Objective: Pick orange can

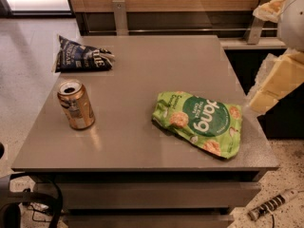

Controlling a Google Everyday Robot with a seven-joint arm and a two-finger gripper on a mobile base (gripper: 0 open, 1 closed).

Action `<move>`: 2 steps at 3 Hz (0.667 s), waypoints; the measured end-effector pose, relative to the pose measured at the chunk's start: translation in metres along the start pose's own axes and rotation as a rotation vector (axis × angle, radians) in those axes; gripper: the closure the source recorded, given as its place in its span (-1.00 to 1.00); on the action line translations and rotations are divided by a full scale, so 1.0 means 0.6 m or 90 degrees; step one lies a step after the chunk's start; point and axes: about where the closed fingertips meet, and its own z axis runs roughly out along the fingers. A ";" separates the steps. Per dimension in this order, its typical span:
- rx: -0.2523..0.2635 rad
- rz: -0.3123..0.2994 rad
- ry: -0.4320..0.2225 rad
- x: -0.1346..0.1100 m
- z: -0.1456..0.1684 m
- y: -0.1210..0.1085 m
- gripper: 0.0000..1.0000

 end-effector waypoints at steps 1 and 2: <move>-0.009 0.013 -0.139 -0.040 0.075 0.016 -1.00; -0.039 0.022 -0.247 -0.099 0.114 0.033 -1.00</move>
Offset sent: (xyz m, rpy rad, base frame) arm 0.0281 0.1247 -0.0520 0.5772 -0.0289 0.2358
